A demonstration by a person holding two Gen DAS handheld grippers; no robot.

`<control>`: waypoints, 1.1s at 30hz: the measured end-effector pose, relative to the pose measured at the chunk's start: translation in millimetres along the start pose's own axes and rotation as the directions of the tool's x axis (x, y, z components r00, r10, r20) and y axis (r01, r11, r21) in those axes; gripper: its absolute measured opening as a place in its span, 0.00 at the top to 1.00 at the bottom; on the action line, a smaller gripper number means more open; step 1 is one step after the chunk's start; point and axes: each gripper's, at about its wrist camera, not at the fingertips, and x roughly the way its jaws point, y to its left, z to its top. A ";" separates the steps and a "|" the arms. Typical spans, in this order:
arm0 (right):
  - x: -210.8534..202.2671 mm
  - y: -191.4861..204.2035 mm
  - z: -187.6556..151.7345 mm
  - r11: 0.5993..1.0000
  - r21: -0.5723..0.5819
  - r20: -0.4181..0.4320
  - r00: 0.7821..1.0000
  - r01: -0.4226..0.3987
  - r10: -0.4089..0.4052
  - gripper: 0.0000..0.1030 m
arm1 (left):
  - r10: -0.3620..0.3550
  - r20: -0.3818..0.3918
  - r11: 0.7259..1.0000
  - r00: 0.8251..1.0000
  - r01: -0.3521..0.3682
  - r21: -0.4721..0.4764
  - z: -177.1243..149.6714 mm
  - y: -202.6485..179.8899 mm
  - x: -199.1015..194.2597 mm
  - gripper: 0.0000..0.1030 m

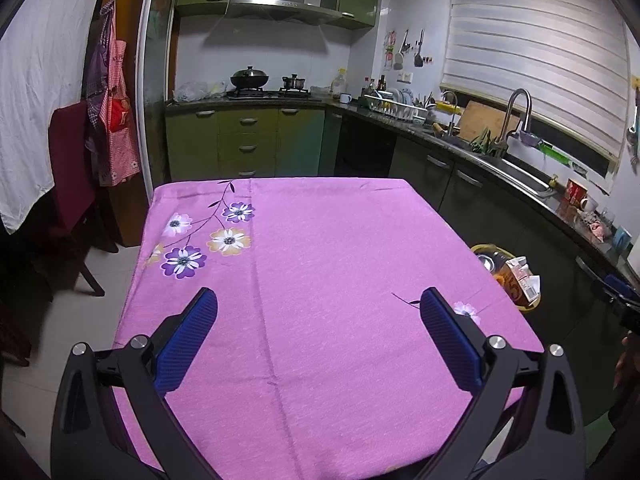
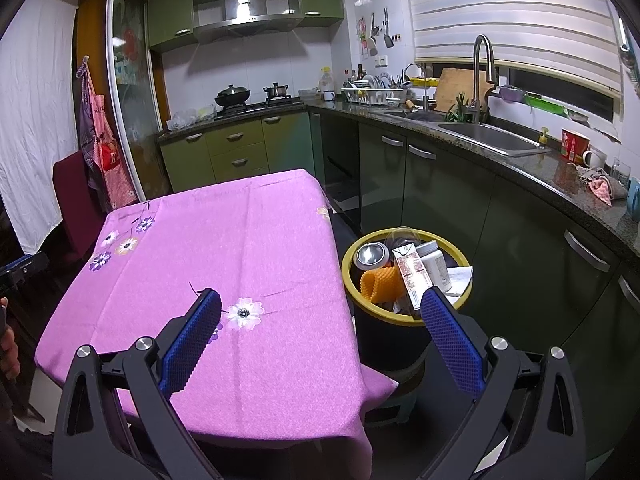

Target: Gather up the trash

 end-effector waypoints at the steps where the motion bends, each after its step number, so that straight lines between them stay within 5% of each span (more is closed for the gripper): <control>1: -0.1 0.2 0.3 1.000 0.000 0.000 1.000 0.001 -0.001 0.04 | -0.002 0.002 1.000 1.000 0.002 -0.001 0.2 -0.3 0.4 0.06; 14: 11.2 -0.2 0.1 1.000 -0.005 -0.023 1.000 -0.004 0.004 0.04 | 0.015 -0.024 1.000 1.000 -0.015 -0.009 5.1 6.6 13.6 0.06; 19: 37.2 3.3 7.4 0.999 -0.023 -0.061 0.998 -0.033 0.032 0.04 | 0.095 -0.076 0.995 0.993 -0.094 0.011 15.9 22.7 54.7 0.06; 25: 108.6 26.5 31.7 0.993 -0.073 -0.126 0.988 -0.094 0.085 0.04 | 0.132 -0.132 0.989 0.982 -0.139 -0.041 26.1 58.1 121.7 0.06; 33: 229.5 79.8 62.8 0.965 -0.141 -0.226 0.956 -0.222 0.187 0.04 | 0.179 -0.184 0.984 0.966 -0.180 0.013 39.2 79.5 199.5 0.06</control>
